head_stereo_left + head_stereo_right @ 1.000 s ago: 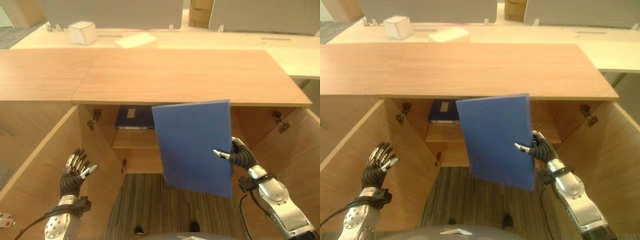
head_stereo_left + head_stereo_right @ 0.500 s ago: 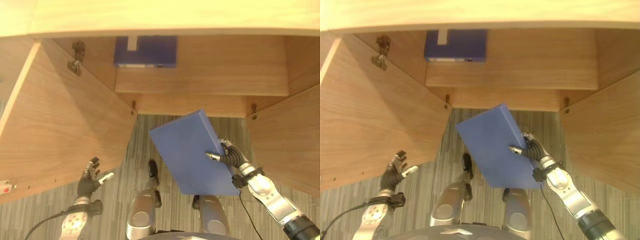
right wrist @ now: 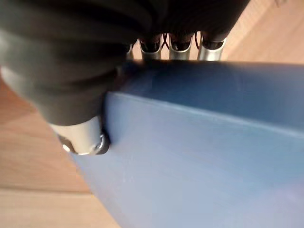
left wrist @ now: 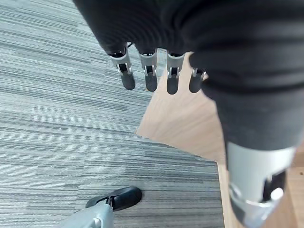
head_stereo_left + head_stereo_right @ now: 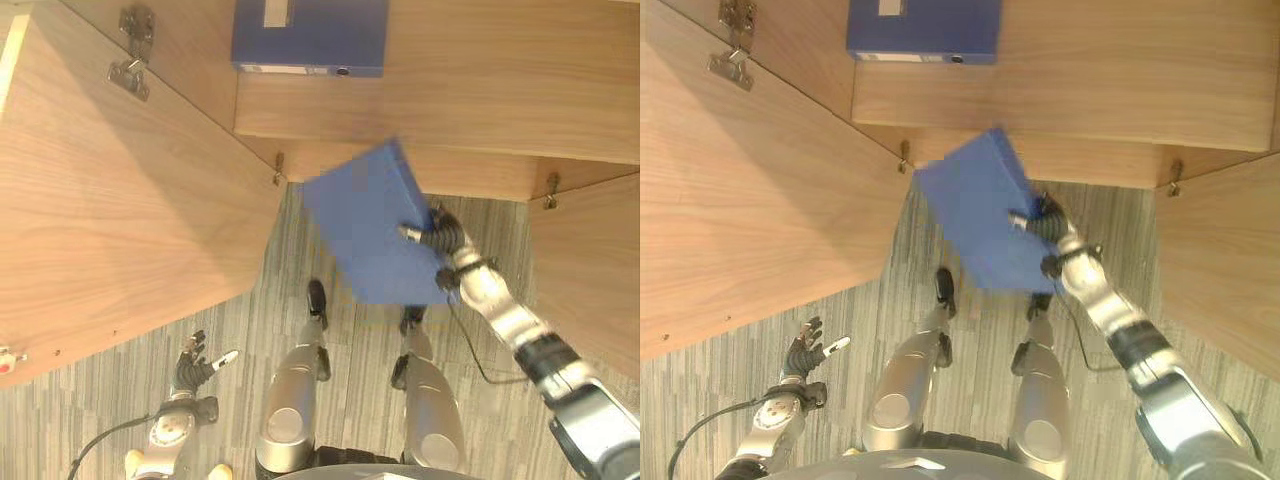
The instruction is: Put the empty folder in the office cabinet
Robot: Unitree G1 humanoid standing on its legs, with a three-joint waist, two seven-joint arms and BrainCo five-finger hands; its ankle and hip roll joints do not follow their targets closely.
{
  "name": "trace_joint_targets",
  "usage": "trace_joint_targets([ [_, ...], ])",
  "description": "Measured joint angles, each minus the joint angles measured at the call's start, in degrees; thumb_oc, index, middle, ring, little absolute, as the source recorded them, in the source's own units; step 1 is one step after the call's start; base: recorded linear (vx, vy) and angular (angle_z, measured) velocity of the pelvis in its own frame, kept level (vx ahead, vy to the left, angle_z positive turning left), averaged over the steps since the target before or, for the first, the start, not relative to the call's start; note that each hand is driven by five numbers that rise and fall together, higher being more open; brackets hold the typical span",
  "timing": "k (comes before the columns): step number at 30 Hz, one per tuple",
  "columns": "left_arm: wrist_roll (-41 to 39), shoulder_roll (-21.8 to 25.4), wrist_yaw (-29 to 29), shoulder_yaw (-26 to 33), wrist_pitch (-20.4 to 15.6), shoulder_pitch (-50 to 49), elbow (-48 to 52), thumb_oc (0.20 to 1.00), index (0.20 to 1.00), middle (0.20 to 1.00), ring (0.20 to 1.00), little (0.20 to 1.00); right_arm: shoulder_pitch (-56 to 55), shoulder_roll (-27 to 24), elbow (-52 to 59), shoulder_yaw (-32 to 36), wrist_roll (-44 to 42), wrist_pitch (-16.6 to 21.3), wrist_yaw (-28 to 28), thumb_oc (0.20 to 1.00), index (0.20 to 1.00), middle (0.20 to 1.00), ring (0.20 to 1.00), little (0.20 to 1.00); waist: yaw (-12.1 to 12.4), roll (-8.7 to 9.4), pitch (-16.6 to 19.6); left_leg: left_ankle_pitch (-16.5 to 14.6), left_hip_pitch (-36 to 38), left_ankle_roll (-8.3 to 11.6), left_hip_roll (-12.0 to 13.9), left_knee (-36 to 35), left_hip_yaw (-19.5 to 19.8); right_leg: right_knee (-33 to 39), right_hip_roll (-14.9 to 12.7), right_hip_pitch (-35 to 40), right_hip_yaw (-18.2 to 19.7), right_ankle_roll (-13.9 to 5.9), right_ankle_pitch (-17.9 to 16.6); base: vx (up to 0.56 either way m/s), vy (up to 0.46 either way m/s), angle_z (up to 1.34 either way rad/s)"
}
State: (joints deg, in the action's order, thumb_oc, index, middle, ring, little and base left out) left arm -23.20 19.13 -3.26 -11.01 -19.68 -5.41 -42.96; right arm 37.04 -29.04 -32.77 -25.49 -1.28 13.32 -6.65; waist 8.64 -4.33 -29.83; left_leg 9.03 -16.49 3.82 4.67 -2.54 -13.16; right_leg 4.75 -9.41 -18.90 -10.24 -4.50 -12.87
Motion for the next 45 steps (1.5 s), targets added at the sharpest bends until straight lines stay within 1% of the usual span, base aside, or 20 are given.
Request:
trace_joint_targets([
  [2,1.72,0.23,0.38,-2.83,0.88,0.87,-2.04,1.000,1.000,1.000,1.000,1.000,5.98,0.43,-4.77,5.65,-2.87,-0.47,-4.84,0.200,0.200,0.200,0.200,0.200,1.63,-0.68,-0.25,-0.24,-0.21,-0.73,-1.42,0.36,0.40,-0.75,-1.58,-0.19,-0.21,-0.29,-0.14,-0.01,0.185,0.20],
  [5,2.24,0.50,1.10,-4.53,1.38,1.84,-2.97,1.000,1.000,1.000,1.000,1.000,11.15,1.01,-9.05,10.15,-9.19,-0.57,-8.58,0.200,0.200,0.200,0.200,0.200,1.45,-1.78,-0.64,-1.57,-0.50,-2.83,-3.67,3.52,1.31,-6.39,-5.05,-0.96,-0.55,-1.07,2.33,0.00,0.066,0.28],
  [8,2.20,2.11,2.05,-4.76,1.40,4.49,-3.75,1.000,1.000,1.000,1.000,1.000,18.51,1.61,-18.66,11.49,-15.63,-0.30,-10.50,0.200,0.200,0.200,0.200,0.200,1.63,-1.87,-0.66,-3.07,-1.44,-3.14,-5.42,5.18,1.87,-6.25,-7.13,-1.23,-0.47,-1.70,2.44,0.15,-0.068,0.22],
  [13,2.02,3.18,3.17,-4.01,1.44,8.15,-4.57,1.000,1.000,1.000,1.000,1.000,23.85,2.42,-23.23,16.89,-25.24,0.65,-13.51,0.200,0.200,0.200,0.200,0.200,1.50,-2.50,-0.78,-2.96,-3.44,-4.25,-5.68,5.49,4.00,-4.35,-8.40,-4.65,-0.02,-4.52,0.95,0.19,-0.136,0.04],
  [16,2.02,0.81,3.43,-3.48,1.38,8.41,-4.24,1.000,1.000,1.000,1.000,1.000,19.22,1.67,-22.29,18.48,-28.93,0.72,-14.51,0.200,0.200,0.200,0.200,0.200,0.26,-3.26,-1.05,-4.40,-3.15,-3.35,-5.06,8.18,6.16,0.48,-10.48,-5.66,-0.03,-4.88,0.42,0.14,-0.242,0.37],
  [17,2.06,-0.18,3.52,-4.44,1.28,8.68,-4.14,1.000,1.000,1.000,1.000,1.000,13.11,1.63,-18.74,20.01,-31.85,1.02,-15.86,0.200,0.200,0.200,0.200,0.200,-0.76,-3.17,-1.01,-5.68,-3.28,-1.50,-3.98,9.92,8.91,0.10,-11.00,-6.05,0.36,-4.80,0.37,0.05,-0.094,0.46],
  [18,2.06,-0.18,3.52,-4.44,1.28,8.68,-4.14,1.000,1.000,1.000,1.000,1.000,13.11,1.63,-18.74,20.01,-31.85,1.02,-15.86,0.200,0.200,0.200,0.200,0.200,-0.76,-3.17,-1.01,-5.68,-3.28,-1.50,-3.98,9.92,8.91,0.10,-11.00,-6.05,0.36,-4.80,0.37,0.14,-0.302,0.96],
  [19,2.11,-0.08,3.50,-5.98,1.36,8.69,-4.35,1.000,1.000,1.000,1.000,1.000,9.18,1.71,-16.47,21.57,-33.66,2.17,-16.56,0.200,0.200,0.200,0.200,0.200,-1.39,-3.05,-0.95,-6.63,-4.23,0.04,-2.78,11.00,11.08,-2.85,-10.75,-6.61,0.54,-4.32,1.25,0.20,-0.372,0.89],
  [20,2.12,-0.62,3.77,-6.37,1.41,8.38,-5.07,1.000,1.000,1.000,1.000,1.000,8.33,2.03,-16.47,22.57,-33.80,2.63,-16.66,0.200,0.200,0.200,0.200,0.200,-1.45,-3.23,-0.85,-6.58,-4.25,2.21,-1.21,9.48,12.85,-6.36,-10.12,-7.76,-0.33,-4.31,-0.92,0.20,-0.372,0.89],
  [21,2.12,-0.62,3.77,-6.37,1.41,8.38,-5.07,1.000,1.000,1.000,1.000,1.000,8.33,2.03,-16.47,22.57,-33.80,2.63,-16.66,0.200,0.200,0.200,0.200,0.200,-1.45,-3.23,-0.85,-6.58,-4.25,2.21,-1.21,9.48,12.85,-6.36,-10.12,-7.76,-0.33,-4.31,-0.92,0.16,-0.229,0.34],
  [22,2.21,-2.43,3.82,-6.62,1.66,6.65,-6.87,1.000,1.000,1.000,1.000,1.000,8.87,4.52,-16.03,24.82,-34.19,2.78,-16.97,0.200,0.200,0.200,0.200,0.200,-1.47,-4.62,-0.17,-7.37,-2.93,3.00,2.31,5.27,13.70,-8.04,-6.91,-9.19,-4.17,-3.06,-0.17,0.06,-0.065,-0.05],
  [23,2.21,-2.43,3.82,-6.62,1.66,6.65,-6.87,1.000,1.000,1.000,1.000,1.000,8.87,4.52,-16.03,24.82,-34.19,2.78,-16.97,0.200,0.200,0.200,0.200,0.200,-1.47,-4.62,-0.17,-7.37,-2.93,3.00,2.31,5.27,13.70,-8.04,-6.91,-9.19,-4.17,-3.06,-0.17,0.14,-0.141,-0.36],
  [24,2.28,-4.86,3.74,-7.49,2.13,3.57,-8.28,1.000,1.000,1.000,1.000,1.000,10.05,4.79,-15.84,28.04,-36.03,2.79,-18.24,0.200,0.200,0.200,0.200,0.200,-0.43,-5.66,0.02,-7.54,-1.04,2.36,5.31,4.46,14.10,-8.12,-2.77,-9.13,-5.53,-0.15,0.95,0.17,-0.138,-0.50],
  [27,2.34,-8.47,3.76,-9.91,2.92,-0.43,-8.48,1.000,1.000,1.000,1.000,1.000,15.06,2.91,-13.93,29.84,-35.94,5.26,-24.38,0.200,0.200,0.200,0.200,0.200,-2.40,-8.55,1.99,-5.93,2.78,1.62,6.28,1.14,12.58,-7.72,0.11,-9.14,-6.11,1.43,1.56,0.17,-0.088,-0.45],
  [28,2.35,-9.11,3.73,-11.50,3.06,-0.35,-7.78,1.000,1.000,1.000,1.000,1.000,17.38,1.49,-14.26,29.93,-35.96,6.89,-25.86,0.200,0.200,0.200,0.200,0.200,-2.55,-9.66,2.77,-4.84,3.28,2.27,6.31,0.16,11.44,-6.81,0.36,-9.14,-5.84,2.38,0.95,0.13,-0.031,-0.23],
  [31,2.37,-9.09,3.86,-11.98,2.36,0.59,-5.71,1.000,1.000,1.000,1.000,1.000,27.03,-0.84,-21.48,27.62,-36.74,8.48,-28.90,0.200,0.200,0.200,0.200,0.200,-2.35,-13.11,5.86,-3.51,3.71,4.30,5.97,-1.87,9.16,-4.08,0.54,-8.92,-5.22,1.85,-0.78,0.05,-0.006,-0.14],
  [35,2.39,-8.28,3.96,-12.15,1.82,1.13,-5.28,1.000,1.000,1.000,1.000,1.000,27.98,-0.79,-25.36,27.63,-41.08,9.16,-30.42,0.200,0.200,0.200,0.200,0.200,-1.50,-13.45,7.31,-3.45,3.15,4.38,4.50,-1.86,8.96,-3.74,-0.84,-8.95,-5.30,1.97,-1.52,0.04,0.006,0.13],
  [37,2.39,-8.14,3.98,-12.91,2.01,1.27,-5.30,1.000,1.000,1.000,1.000,1.000,32.57,-4.24,-33.73,27.71,-44.69,8.79,-30.56,0.200,0.200,0.200,0.200,0.200,-0.07,-13.41,7.33,-3.52,2.62,4.44,3.41,-1.85,9.38,-3.40,-2.00,-8.99,-5.40,1.28,-2.16,0.03,-0.001,0.20],
  [40,2.40,-6.40,4.01,-14.44,2.29,1.21,-5.41,1.000,1.000,1.000,1.000,1.000,36.14,-7.25,-39.22,27.75,-49.47,8.73,-30.21,0.200,0.200,0.200,0.200,0.200,1.28,-12.55,7.97,-3.58,0.85,4.45,2.20,-1.85,10.27,-1.81,-3.22,-9.36,-5.97,0.73,-3.43,0.02,-0.003,0.20],
  [45,2.38,-4.50,4.26,-14.42,3.02,1.23,-5.53,1.000,1.000,1.000,1.000,1.000,37.77,-6.66,-42.02,27.34,-55.98,8.65,-29.45,0.200,0.200,0.200,0.200,0.200,3.00,-11.30,9.46,-3.56,-0.82,4.45,1.73,-1.88,10.74,-1.49,-3.88,-10.70,-6.07,0.76,-3.92,0.00,-0.002,0.04],
])
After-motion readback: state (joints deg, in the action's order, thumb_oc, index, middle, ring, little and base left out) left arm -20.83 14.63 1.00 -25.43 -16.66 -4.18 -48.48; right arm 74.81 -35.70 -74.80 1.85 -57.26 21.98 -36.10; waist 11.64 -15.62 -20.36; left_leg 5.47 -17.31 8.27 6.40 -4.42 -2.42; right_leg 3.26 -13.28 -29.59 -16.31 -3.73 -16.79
